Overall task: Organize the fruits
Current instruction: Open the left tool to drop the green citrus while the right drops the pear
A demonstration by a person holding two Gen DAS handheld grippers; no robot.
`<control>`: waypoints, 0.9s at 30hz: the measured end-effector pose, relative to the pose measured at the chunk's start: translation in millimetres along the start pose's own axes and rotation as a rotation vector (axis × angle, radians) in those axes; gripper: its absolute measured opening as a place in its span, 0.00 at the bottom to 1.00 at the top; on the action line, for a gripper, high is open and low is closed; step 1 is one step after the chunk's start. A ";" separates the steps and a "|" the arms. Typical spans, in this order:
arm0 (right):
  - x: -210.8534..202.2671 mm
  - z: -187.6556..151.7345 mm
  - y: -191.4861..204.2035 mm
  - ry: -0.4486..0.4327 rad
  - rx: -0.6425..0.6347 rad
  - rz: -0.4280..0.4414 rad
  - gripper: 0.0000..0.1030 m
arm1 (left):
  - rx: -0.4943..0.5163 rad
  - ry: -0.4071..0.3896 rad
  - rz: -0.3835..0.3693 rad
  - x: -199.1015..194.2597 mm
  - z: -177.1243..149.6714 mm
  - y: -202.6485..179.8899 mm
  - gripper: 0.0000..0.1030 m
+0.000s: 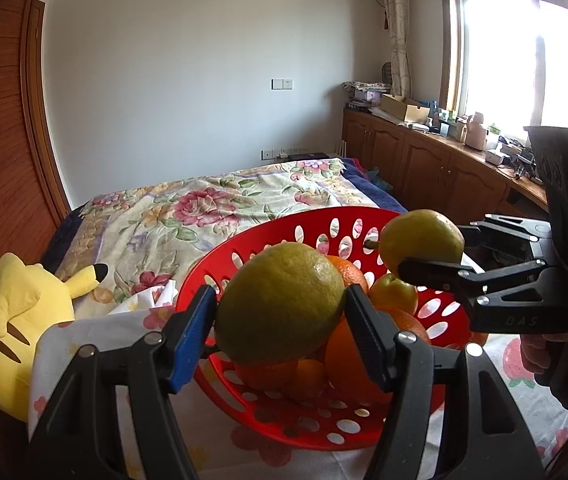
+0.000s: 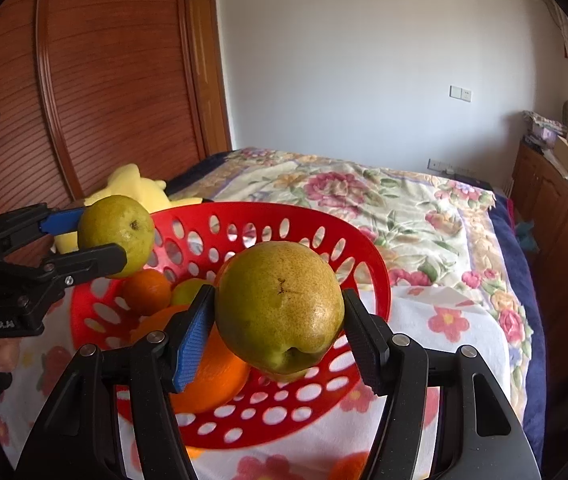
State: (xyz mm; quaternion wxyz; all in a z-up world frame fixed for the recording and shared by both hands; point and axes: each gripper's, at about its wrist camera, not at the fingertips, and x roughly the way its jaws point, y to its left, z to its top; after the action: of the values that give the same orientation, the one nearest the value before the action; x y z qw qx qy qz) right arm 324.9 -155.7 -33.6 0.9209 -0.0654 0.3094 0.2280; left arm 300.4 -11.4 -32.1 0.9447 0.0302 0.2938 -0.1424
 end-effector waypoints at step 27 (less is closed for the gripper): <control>-13.5 -10.2 -4.2 -0.019 -0.004 -0.011 0.64 | -0.009 0.005 0.008 9.9 5.0 -3.4 0.64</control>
State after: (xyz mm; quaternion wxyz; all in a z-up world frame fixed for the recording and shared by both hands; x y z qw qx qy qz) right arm 311.8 -167.2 -33.8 0.9249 -0.0666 0.2999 0.2241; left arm 310.0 -17.8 -33.4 0.9446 0.0276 0.2968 -0.1372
